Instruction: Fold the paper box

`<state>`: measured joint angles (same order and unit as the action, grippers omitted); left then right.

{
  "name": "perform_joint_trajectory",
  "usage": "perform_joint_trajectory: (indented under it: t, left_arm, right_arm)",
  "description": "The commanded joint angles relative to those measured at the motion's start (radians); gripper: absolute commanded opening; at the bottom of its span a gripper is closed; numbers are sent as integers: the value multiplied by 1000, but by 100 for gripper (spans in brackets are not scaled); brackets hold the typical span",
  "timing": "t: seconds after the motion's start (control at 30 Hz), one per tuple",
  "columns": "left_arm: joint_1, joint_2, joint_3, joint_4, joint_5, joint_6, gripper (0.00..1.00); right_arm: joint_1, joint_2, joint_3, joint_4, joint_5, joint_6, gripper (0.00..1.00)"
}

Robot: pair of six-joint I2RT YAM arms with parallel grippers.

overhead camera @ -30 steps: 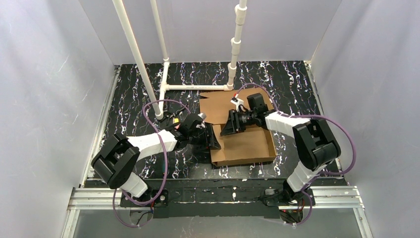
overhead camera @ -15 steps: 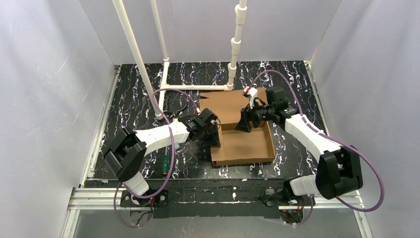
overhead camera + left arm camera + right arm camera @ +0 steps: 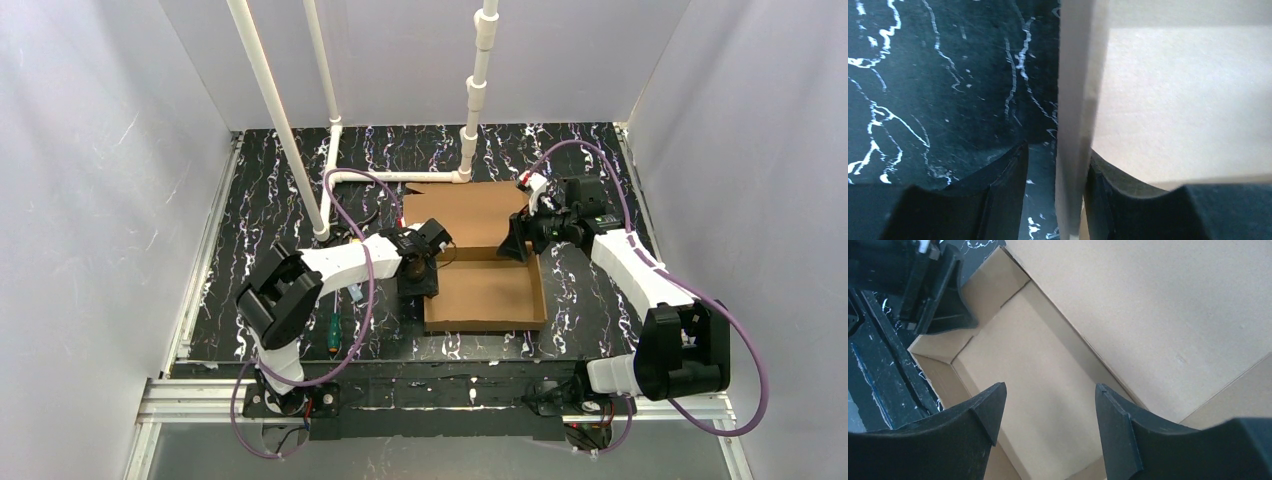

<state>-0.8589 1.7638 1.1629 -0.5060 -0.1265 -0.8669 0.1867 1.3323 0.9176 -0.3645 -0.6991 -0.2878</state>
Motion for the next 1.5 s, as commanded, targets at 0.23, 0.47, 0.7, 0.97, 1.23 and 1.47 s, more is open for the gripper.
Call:
perform_joint_trajectory:
  t: [0.23,0.47,0.7,0.97,1.23,1.47]
  left_arm:
    - [1,77,91,-150,-214,85,0]
    - [-7,74,128,-207,-293,152,0]
    - [6,53,176,-205,-226,199,56]
    - [34,55,182,-184,-204,232,55]
    - [50,136,188,-181,-222,228,4]
    - [66,88,163,-152,-376,206,0]
  right_arm:
    - [-18,4,-20,-7,-24,-26,73]
    - [-21,4,-22,-9,-23,-31,73]
    - [-25,6,-23,-10,-23,-35,73]
    - [-27,10,-23,-14,-32,-39,73]
    - [-29,13,-24,-19,-36,-42,74]
    - [-30,20,-22,-22,-36,-47,74]
